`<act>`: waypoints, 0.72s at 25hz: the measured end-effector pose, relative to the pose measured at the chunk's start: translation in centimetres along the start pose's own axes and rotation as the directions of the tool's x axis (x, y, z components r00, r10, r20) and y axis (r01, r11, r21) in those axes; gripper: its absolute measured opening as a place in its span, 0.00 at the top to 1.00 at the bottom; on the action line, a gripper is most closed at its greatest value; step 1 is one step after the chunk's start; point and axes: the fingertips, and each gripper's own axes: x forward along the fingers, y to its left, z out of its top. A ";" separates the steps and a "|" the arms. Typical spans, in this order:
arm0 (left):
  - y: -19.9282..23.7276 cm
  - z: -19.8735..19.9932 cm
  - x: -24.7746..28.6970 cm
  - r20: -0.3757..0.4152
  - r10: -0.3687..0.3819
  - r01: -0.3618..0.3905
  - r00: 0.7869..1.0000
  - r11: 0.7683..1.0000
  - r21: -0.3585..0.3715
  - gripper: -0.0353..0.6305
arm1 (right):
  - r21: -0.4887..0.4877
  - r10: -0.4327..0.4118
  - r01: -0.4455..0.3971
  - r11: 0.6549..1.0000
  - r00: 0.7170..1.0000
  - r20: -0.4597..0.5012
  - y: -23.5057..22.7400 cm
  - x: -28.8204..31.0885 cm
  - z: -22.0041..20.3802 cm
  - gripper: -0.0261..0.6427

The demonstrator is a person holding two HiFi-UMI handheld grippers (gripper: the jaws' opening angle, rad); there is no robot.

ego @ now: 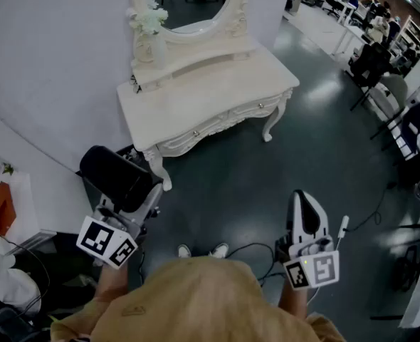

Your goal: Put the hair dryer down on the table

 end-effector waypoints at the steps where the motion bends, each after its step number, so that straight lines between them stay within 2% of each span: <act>1: -0.1 0.1 0.0 0.000 0.000 0.000 1.000 1.000 0.000 0.60 | 0.001 0.004 -0.004 1.000 1.000 -0.002 0.0 0.0 0.0 0.96; 10: -1.6 0.1 0.3 0.013 -0.007 0.007 1.000 1.000 0.023 0.60 | 0.004 0.025 -0.025 1.000 1.000 -0.012 -0.9 0.3 -0.8 0.96; 15: -2.9 0.1 0.9 0.017 -0.001 0.001 1.000 0.999 0.035 0.60 | -0.035 0.087 -0.088 0.995 0.995 -0.039 -1.2 0.6 -1.9 0.96; 18: -3.8 -0.7 1.3 0.014 -0.006 0.005 1.000 0.999 0.042 0.60 | -0.017 0.110 -0.110 0.994 0.993 -0.032 -1.5 0.7 -2.8 0.96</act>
